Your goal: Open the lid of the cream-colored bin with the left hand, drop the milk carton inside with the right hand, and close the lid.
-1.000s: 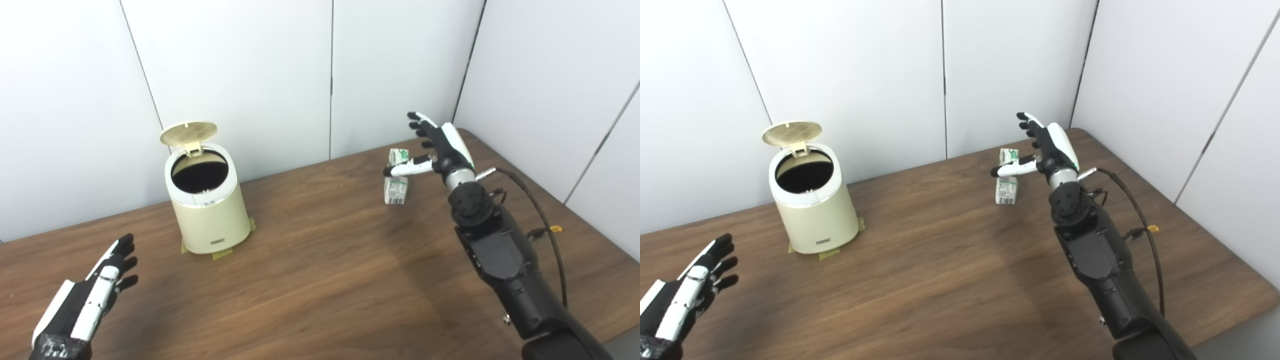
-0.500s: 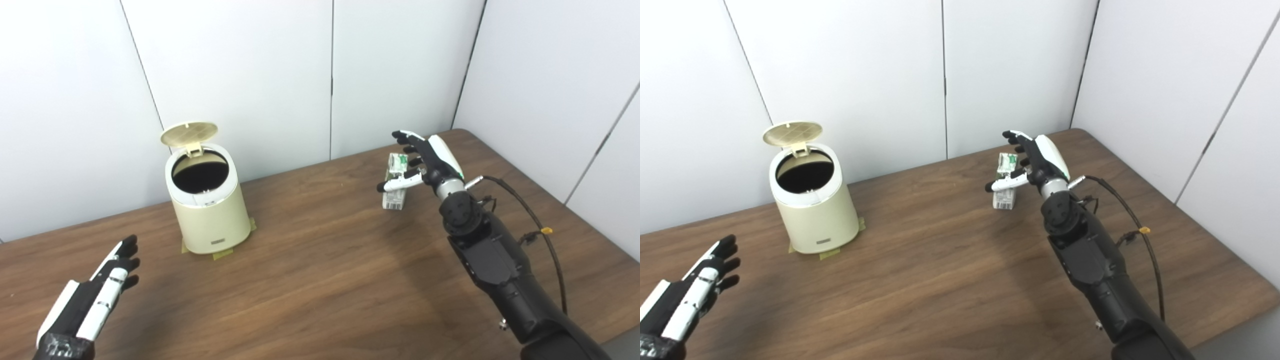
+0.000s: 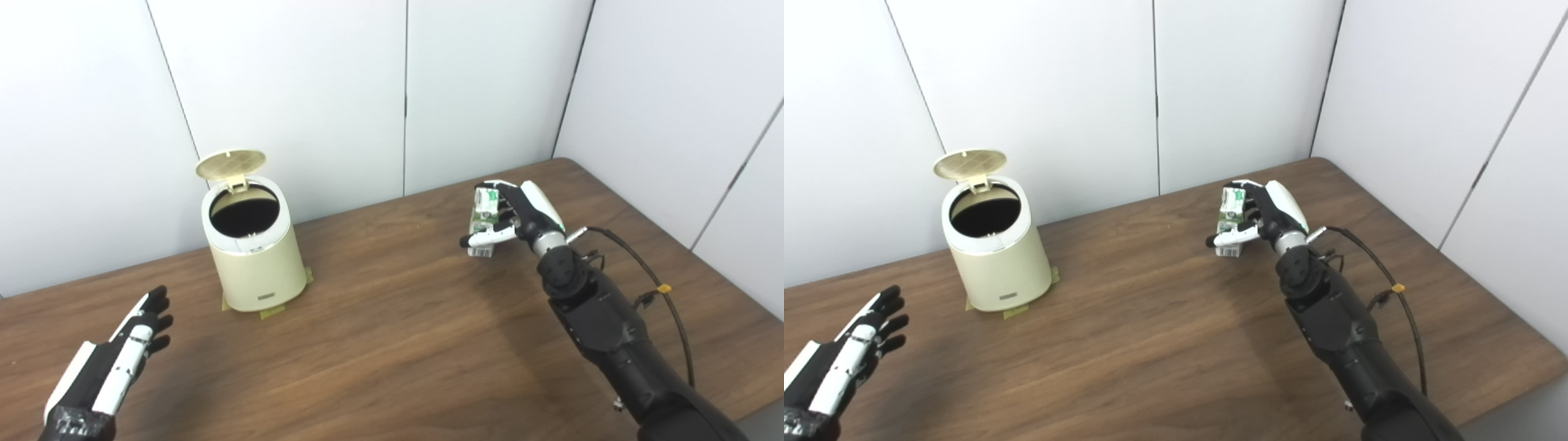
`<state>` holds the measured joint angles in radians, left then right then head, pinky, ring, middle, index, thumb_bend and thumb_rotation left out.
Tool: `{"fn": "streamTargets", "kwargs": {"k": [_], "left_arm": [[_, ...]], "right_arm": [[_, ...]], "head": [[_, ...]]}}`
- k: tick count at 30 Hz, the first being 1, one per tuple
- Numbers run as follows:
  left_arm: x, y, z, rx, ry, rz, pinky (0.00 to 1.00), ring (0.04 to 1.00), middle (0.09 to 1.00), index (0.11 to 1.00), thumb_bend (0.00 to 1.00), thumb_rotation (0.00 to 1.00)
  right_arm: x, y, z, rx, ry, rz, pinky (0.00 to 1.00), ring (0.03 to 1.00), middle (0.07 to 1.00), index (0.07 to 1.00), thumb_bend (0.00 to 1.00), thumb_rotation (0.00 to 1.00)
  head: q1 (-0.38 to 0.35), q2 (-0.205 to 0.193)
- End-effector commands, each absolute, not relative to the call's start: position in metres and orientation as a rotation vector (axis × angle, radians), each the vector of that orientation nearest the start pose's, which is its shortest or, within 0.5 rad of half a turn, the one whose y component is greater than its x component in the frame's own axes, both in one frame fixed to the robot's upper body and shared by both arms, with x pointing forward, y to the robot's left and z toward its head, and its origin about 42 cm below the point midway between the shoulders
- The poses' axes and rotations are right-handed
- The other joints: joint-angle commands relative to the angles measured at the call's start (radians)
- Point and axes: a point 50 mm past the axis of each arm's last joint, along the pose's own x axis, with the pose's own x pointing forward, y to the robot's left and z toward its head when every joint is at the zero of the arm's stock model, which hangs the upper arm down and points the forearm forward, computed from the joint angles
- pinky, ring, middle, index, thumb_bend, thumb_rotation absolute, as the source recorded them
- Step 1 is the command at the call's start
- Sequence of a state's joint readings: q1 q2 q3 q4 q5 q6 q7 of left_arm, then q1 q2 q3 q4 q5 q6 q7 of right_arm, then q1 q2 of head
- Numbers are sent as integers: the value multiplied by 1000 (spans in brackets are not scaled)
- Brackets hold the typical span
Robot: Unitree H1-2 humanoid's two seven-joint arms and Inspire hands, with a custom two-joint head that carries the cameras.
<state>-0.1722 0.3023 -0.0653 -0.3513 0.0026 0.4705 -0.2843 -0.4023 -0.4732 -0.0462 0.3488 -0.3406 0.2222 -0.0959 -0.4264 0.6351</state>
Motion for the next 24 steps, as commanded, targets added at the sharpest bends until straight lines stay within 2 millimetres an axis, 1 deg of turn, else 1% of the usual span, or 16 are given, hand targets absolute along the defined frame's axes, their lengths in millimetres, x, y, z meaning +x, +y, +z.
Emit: {"fn": "streamTargets", "kwargs": {"k": [1, 3, 4, 5, 6, 7, 8, 10, 11, 14, 17, 19, 21, 24], "left_arm": [[324, 248, 228, 342, -64, -338, 942, 963, 990, 1000, 340, 1000], [323, 249, 227, 352, -63, -339, 945, 967, 990, 1000, 353, 1000], [323, 249, 227, 355, -63, -340, 948, 969, 990, 1000, 352, 1000], [323, 249, 227, 358, -62, -339, 948, 968, 989, 1000, 352, 1000], [323, 250, 227, 358, -61, -338, 948, 968, 989, 1000, 352, 1000], [323, 250, 227, 362, -61, -337, 949, 967, 987, 1000, 352, 1000], [323, 250, 227, 364, -59, -338, 945, 962, 983, 1000, 350, 1000], [324, 250, 227, 369, -50, -347, 951, 966, 986, 1000, 356, 1000], [324, 250, 227, 374, -45, -352, 960, 972, 989, 1000, 361, 1000], [324, 251, 227, 393, -38, -371, 969, 986, 993, 1000, 360, 1000], [323, 251, 227, 414, -35, -381, 973, 989, 993, 1000, 331, 1000], [322, 252, 226, 423, -32, -383, 961, 985, 991, 1000, 333, 1000], [321, 252, 226, 430, -27, -389, 978, 991, 996, 1000, 345, 1000], [321, 253, 224, 430, -19, -400, 995, 999, 1000, 1000, 386, 996]], "right_arm": [[414, -403, 209, -776, 12, -337, 604, 711, 772, 770, 967, 164], [412, -404, 208, -749, -3, -348, 543, 669, 770, 751, 970, 155], [411, -404, 207, -732, -17, -358, 531, 640, 724, 711, 955, 123], [410, -404, 206, -723, -27, -365, 472, 558, 629, 652, 909, 79], [408, -405, 206, -718, -37, -376, 462, 546, 616, 645, 901, 73], [408, -404, 206, -718, -47, -388, 399, 476, 530, 590, 718, 38], [407, -403, 206, -720, -52, -408, 334, 407, 471, 551, 605, 15], [409, -400, 205, -711, -52, -442, 292, 361, 433, 525, 546, 3], [409, -399, 205, -697, -49, -451, 277, 347, 421, 522, 533, 1], [411, -395, 205, -654, -48, -471, 281, 350, 418, 520, 525, 0], [412, -391, 205, -643, -50, -501, 286, 356, 420, 523, 524, 0], [412, -388, 205, -633, -41, -526, 294, 364, 422, 522, 524, 0], [412, -382, 207, -602, -29, -564, 298, 372, 427, 522, 524, 0], [410, -370, 214, -572, -32, -601, 307, 369, 480, 527, 515, 0]], "head": [[0, 1], [0, 2], [0, 2], [0, 2], [0, 2], [0, 2], [0, 2], [-1, 3], [2, 4], [6, 5], [11, 7], [17, 7], [24, 6], [46, 4]]}}
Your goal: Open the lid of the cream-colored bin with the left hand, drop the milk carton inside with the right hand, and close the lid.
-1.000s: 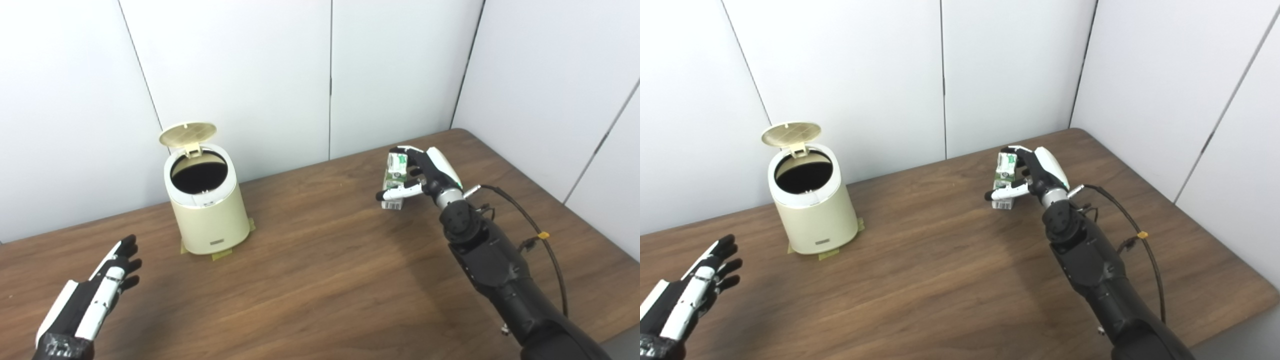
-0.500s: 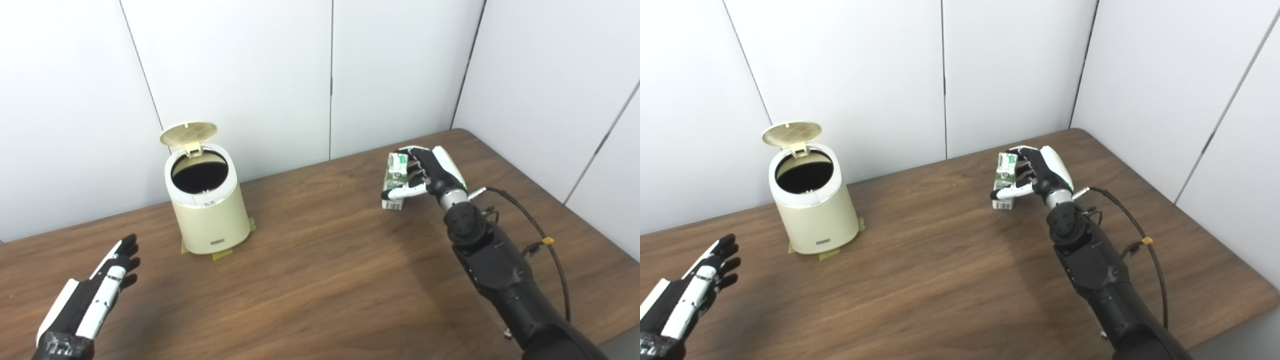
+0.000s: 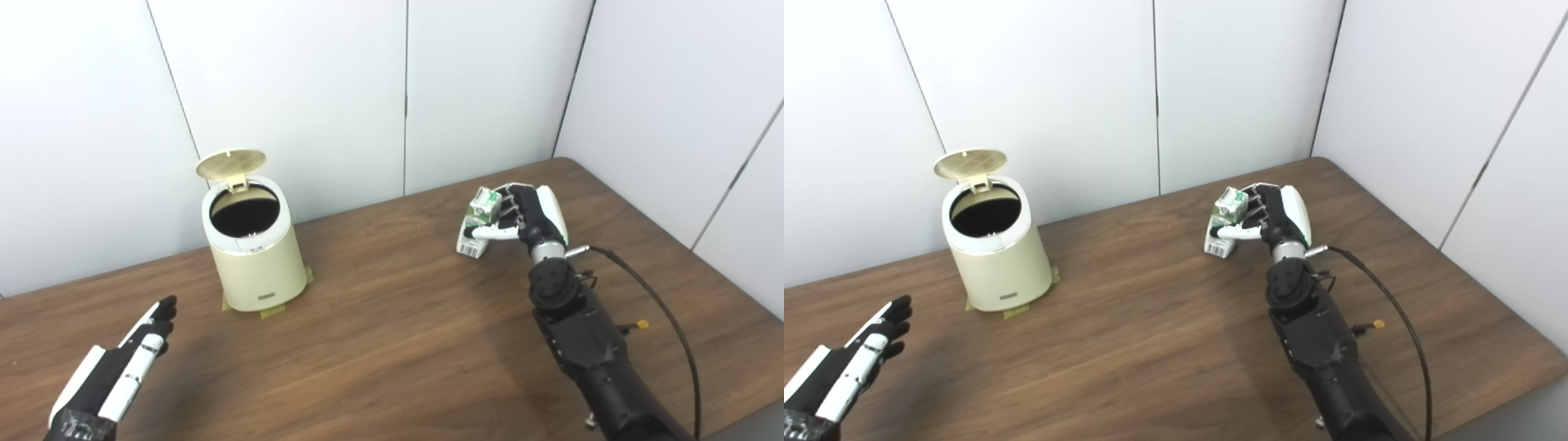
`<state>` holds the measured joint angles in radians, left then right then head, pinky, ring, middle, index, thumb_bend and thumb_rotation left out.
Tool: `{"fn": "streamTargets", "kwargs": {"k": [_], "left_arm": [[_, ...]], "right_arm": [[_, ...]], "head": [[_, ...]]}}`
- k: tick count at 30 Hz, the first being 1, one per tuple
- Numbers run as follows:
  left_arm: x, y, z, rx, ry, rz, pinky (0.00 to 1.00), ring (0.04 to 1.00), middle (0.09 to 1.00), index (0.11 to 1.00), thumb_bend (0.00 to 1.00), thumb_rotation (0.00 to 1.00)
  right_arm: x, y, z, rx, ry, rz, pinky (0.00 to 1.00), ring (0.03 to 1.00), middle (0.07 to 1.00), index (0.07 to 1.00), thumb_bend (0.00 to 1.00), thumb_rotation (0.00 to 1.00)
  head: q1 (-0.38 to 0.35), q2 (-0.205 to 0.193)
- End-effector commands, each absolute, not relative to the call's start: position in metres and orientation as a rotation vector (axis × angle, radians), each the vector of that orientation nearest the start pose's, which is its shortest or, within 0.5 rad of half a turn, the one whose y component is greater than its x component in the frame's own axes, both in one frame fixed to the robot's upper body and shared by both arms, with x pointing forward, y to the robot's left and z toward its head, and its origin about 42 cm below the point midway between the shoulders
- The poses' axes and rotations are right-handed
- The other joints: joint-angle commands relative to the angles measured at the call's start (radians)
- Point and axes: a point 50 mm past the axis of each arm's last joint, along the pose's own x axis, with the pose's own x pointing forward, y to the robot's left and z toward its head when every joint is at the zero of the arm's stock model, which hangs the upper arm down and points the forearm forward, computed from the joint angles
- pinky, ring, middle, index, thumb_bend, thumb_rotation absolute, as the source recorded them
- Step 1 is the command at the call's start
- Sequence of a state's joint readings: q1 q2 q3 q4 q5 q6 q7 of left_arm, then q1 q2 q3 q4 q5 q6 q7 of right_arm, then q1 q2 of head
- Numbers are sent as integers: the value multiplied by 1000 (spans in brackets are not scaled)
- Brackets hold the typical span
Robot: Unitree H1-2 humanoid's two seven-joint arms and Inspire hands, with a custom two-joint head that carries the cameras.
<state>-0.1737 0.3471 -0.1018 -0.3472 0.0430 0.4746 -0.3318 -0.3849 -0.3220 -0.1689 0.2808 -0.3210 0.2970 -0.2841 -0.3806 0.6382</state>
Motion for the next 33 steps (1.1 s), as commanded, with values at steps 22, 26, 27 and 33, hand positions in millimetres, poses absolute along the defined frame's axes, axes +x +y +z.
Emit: {"fn": "streamTargets", "kwargs": {"k": [22, 26, 27, 33], "left_arm": [[315, 234, 196, 321, 32, -289, 938, 962, 1000, 1000, 465, 924], [316, 229, 190, 290, 43, -259, 952, 973, 1000, 1000, 518, 947], [316, 227, 190, 280, 43, -255, 957, 978, 1000, 1000, 526, 937], [313, 225, 186, 250, 51, -241, 965, 979, 1000, 1000, 516, 910]], "right_arm": [[408, -223, 293, -495, -421, -327, 285, 354, 484, 548, 510, 0], [417, -195, 302, -483, -459, -266, 261, 348, 480, 552, 508, 0], [419, -191, 303, -479, -465, -253, 261, 347, 478, 555, 507, 0], [436, -168, 306, -380, -413, -215, 266, 341, 469, 557, 506, 0]], "head": [[280, -17], [321, -23], [326, -23], [348, -25]]}}
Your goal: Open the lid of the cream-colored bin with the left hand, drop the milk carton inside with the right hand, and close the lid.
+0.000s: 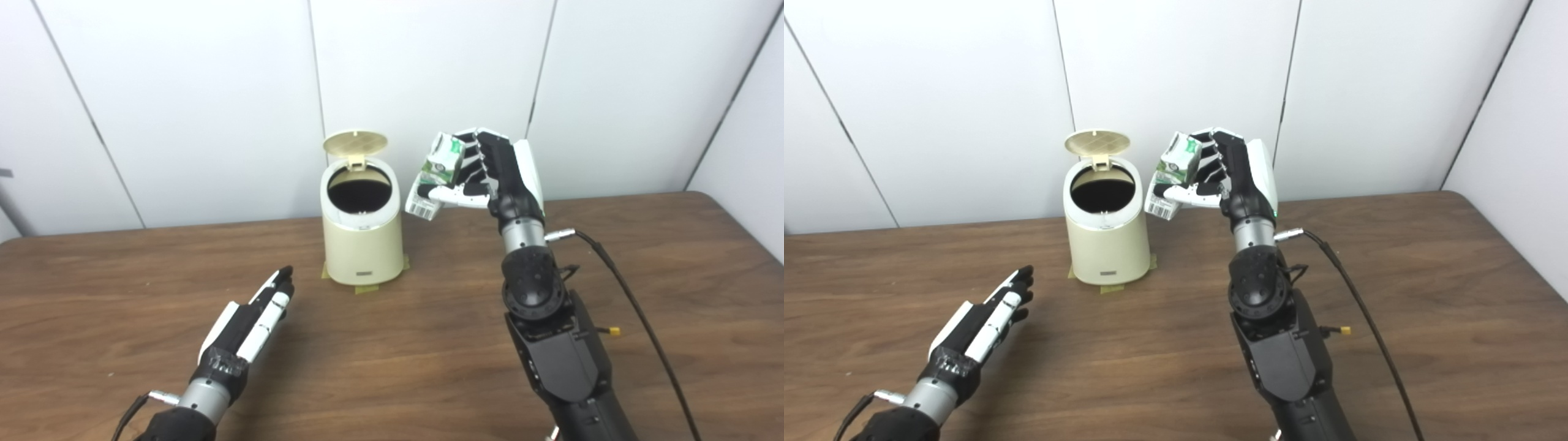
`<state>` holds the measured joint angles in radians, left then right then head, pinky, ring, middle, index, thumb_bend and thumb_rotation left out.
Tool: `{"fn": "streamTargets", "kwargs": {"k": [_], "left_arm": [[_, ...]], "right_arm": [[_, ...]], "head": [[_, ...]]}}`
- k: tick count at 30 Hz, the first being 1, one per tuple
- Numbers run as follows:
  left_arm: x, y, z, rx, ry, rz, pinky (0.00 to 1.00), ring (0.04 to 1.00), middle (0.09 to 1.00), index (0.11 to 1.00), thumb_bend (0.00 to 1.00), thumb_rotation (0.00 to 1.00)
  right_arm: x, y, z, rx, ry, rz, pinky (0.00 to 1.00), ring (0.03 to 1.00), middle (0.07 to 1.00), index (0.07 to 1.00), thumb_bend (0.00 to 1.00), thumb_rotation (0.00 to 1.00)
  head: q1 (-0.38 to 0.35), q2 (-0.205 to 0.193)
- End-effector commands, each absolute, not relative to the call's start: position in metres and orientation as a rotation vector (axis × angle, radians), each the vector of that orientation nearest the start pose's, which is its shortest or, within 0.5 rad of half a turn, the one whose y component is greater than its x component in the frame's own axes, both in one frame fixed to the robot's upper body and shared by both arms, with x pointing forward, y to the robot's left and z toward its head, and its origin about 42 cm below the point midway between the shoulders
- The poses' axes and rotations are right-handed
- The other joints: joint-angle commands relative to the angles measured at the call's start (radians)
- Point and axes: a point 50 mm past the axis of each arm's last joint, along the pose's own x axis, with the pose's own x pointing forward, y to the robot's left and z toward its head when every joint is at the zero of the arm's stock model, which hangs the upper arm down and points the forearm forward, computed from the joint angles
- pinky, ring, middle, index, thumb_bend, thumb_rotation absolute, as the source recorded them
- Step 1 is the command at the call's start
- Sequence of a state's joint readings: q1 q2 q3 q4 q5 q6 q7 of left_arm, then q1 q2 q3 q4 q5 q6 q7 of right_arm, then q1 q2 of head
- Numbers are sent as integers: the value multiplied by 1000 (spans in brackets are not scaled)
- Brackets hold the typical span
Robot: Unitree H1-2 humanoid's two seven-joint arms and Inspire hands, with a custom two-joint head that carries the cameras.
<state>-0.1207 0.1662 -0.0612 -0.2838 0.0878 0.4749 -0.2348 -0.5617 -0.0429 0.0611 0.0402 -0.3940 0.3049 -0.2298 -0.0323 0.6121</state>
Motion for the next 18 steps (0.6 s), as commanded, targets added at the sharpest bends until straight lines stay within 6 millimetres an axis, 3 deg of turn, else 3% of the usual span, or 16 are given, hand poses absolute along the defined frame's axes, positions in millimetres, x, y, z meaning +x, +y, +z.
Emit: {"fn": "streamTargets", "kwargs": {"k": [1, 18], "left_arm": [[313, 225, 186, 243, 53, -237, 960, 974, 998, 1000, 514, 908], [306, 214, 172, 207, 78, -219, 942, 959, 981, 1000, 571, 915]], "right_arm": [[439, -165, 306, -371, -409, -214, 263, 340, 469, 557, 506, 0], [476, -129, 302, -366, -408, -192, 266, 348, 480, 557, 507, 0]], "head": [[2, 1], [51, -15]]}}
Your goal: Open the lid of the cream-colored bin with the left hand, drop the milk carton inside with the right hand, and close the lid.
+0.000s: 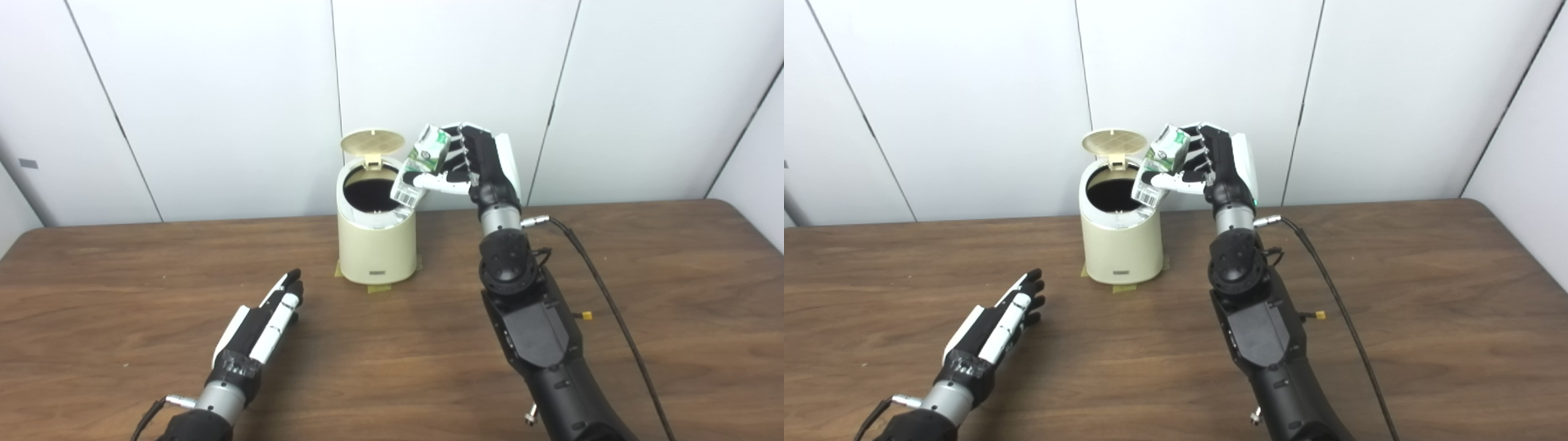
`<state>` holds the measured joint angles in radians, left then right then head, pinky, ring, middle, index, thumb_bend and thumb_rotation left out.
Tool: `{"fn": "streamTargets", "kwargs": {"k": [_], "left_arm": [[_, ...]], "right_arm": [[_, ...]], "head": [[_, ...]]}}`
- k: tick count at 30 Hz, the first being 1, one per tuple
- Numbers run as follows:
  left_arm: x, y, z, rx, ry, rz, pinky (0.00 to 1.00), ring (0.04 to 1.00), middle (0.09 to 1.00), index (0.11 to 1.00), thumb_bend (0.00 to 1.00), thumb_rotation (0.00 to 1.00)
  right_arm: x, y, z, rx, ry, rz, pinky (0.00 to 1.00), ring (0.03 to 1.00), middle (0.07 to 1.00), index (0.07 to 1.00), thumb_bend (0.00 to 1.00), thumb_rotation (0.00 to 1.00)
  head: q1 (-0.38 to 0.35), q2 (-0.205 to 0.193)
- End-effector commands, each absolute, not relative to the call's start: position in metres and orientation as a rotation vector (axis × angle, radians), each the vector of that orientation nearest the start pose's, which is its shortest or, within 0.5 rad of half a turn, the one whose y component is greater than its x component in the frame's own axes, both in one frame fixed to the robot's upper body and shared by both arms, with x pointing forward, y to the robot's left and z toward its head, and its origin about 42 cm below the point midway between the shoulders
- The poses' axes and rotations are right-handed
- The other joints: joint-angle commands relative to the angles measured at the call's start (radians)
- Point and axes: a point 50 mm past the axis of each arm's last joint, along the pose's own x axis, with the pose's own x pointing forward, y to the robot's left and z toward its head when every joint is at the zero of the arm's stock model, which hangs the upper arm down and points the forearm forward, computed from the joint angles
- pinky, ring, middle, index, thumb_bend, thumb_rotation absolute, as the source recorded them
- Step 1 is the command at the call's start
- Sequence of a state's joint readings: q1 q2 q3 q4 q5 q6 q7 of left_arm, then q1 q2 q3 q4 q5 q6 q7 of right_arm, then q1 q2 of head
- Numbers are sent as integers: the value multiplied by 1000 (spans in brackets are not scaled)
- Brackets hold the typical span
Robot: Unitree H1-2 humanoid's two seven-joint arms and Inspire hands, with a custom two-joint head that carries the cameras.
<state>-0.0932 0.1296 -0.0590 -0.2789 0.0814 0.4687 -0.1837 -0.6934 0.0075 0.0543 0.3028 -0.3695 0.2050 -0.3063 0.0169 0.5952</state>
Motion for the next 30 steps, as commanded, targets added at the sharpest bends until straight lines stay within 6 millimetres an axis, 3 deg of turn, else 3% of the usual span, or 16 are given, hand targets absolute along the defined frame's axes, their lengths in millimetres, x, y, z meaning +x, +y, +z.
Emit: {"fn": "streamTargets", "kwargs": {"k": [1, 13, 21, 30], "left_arm": [[306, 213, 171, 209, 80, -219, 942, 959, 982, 1000, 573, 914], [304, 213, 169, 215, 94, -215, 966, 973, 990, 1000, 561, 918], [305, 210, 168, 205, 97, -219, 926, 965, 993, 1000, 573, 893], [305, 206, 167, 198, 98, -227, 922, 964, 996, 1000, 559, 894]], "right_arm": [[477, -128, 302, -377, -408, -199, 265, 348, 480, 557, 507, 0], [477, -107, 310, -327, -416, -154, 267, 348, 480, 557, 507, 0], [470, -93, 318, -317, -437, -123, 269, 353, 476, 537, 511, 0], [469, -91, 315, -321, -426, -139, 264, 349, 482, 555, 507, 0]], "head": [[3, 1], [10, 6], [8, 8], [3, 11]]}}
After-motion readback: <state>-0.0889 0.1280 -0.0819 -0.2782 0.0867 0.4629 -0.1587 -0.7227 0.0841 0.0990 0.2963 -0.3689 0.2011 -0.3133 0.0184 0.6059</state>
